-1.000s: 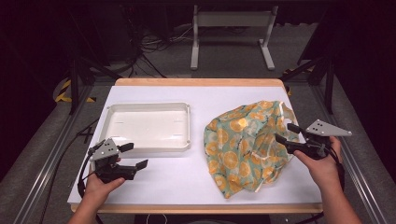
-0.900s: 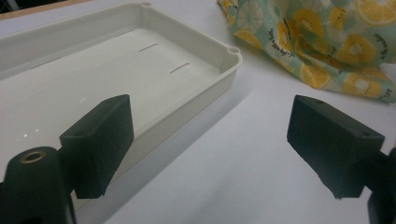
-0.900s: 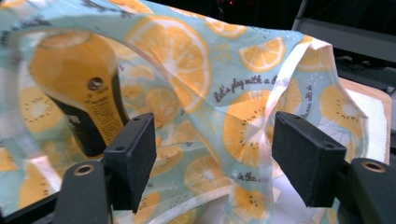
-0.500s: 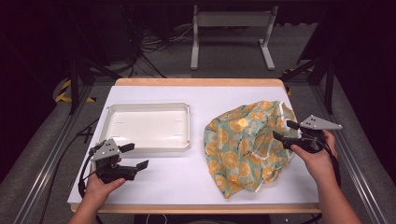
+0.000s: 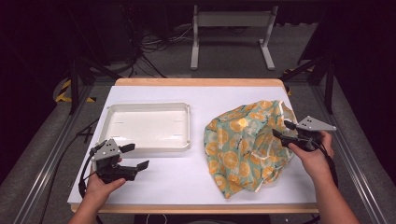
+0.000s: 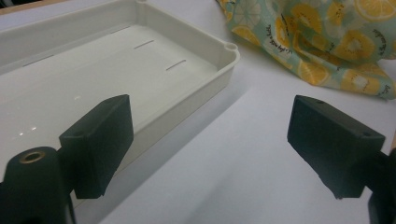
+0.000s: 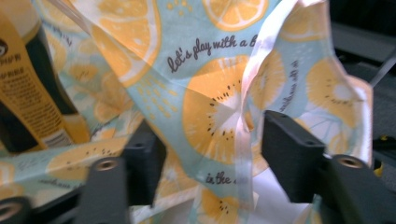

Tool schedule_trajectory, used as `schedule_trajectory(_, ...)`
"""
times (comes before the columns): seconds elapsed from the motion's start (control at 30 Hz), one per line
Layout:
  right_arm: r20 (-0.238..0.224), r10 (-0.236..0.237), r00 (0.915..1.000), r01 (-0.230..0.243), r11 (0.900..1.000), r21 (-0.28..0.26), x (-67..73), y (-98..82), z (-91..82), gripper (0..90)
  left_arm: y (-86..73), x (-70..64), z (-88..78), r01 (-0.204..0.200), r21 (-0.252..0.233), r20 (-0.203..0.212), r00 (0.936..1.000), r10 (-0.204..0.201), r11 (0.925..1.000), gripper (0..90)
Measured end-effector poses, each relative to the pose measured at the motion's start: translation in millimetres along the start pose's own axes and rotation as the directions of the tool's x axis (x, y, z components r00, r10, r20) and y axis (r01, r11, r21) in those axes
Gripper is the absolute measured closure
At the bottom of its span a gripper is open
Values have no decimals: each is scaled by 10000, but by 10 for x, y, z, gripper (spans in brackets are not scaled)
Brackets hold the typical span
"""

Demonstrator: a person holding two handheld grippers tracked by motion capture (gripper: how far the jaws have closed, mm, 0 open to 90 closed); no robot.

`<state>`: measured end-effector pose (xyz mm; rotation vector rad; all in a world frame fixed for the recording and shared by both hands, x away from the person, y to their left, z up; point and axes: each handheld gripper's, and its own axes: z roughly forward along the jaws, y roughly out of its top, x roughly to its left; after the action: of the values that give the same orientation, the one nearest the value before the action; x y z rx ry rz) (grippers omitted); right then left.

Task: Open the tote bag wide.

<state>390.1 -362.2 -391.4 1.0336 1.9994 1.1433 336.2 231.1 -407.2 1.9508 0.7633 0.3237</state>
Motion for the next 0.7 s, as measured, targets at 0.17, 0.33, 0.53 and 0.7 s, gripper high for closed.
schedule_trajectory(0.17, -65, 68, 10000, -71, 9989, -473, 14, -2, -37, 630, -3, -11, 13, 37, 5, 35, 10000, -37, 10000, 149)
schedule_trajectory(0.33, -218, 57, 9997, -61, 9998, -199, 37, 15, -59, 853, -5, -9, 16, 62, -16, 28, 10000, -62, 10000, 147)
schedule_trajectory(0.53, -294, 25, 9996, -27, 10000, -77, 47, 46, -79, 900, 4, -13, 7, 227, -81, 141, 9996, -226, 9997, 149)
schedule_trajectory(0.7, -358, 102, 9993, -108, 9998, -145, 39, 61, -102, 900, 6, -11, 7, 279, -112, 189, 9994, -277, 9995, 149)
